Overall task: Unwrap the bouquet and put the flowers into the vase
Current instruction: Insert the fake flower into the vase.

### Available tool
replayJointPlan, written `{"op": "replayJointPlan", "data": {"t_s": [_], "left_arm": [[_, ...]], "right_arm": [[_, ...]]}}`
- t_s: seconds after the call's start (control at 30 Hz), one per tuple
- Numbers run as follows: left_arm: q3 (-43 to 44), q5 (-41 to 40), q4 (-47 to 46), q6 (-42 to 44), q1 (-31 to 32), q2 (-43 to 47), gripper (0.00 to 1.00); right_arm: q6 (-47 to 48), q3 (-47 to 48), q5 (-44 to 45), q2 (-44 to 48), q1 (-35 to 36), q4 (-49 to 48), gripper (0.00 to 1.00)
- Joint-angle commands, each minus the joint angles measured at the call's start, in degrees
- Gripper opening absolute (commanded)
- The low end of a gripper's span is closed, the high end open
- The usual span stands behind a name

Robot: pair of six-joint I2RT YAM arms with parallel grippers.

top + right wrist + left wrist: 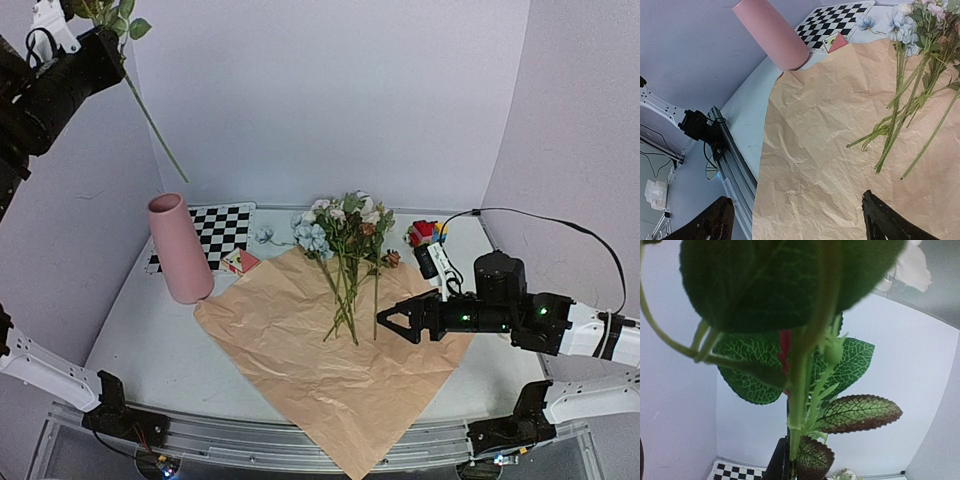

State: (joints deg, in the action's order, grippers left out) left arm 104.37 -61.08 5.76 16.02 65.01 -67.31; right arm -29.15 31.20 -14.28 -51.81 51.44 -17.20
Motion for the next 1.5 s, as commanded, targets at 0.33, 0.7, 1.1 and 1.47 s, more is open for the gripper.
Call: {"op": "replayJointPlan", "data": {"t_s": [0.33,0.7,1.1,1.47], "left_arm": [[0.2,2.7,-16.4,24.0,-1.8,-3.8,0.0],[-5.3,6.0,-16.4,25.2,-11.5,-7.5,0.0],[-12.9,12.7,-13.0,9.8,-24.1,-9.6,0.0],[-24.3,14.7,-8.7,-6.3,-28.2,-8.5,0.0]], "right_arm": [[0.4,1.2,-0.3,-0.1,0.3,0.0,0.89],[0.1,1.1,-0.6,0.2,0.2,0.1,0.89],[0.2,1.2,0.2,1.2,0.2,1.0,0.89],[0.7,0.8,0.5,0.6,0.2,1.1,0.89]]}}
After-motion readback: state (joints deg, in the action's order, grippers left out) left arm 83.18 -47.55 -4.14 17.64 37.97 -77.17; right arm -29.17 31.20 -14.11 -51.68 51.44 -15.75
